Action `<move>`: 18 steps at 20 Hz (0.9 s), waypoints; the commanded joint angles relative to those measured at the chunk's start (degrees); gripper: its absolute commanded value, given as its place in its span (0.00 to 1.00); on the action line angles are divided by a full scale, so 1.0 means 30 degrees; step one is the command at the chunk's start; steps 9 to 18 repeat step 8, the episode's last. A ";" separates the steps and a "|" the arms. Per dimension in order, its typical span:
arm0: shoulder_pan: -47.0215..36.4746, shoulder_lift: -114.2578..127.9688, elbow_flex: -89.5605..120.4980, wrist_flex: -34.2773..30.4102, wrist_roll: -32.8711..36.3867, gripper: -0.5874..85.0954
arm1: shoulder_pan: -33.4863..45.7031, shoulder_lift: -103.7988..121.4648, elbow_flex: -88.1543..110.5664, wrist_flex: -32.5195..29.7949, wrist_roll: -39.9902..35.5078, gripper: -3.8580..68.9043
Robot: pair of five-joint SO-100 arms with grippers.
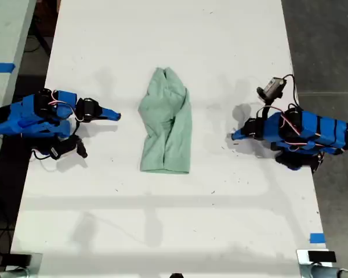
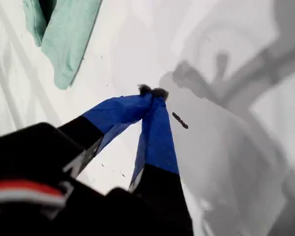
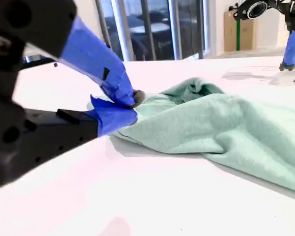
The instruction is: Fold t shirt
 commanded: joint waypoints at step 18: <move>-0.0469 0.0146 -0.0029 0.0029 -0.0615 0.01 | 0.0381 0.0264 0.0410 0.0498 0.0000 0.02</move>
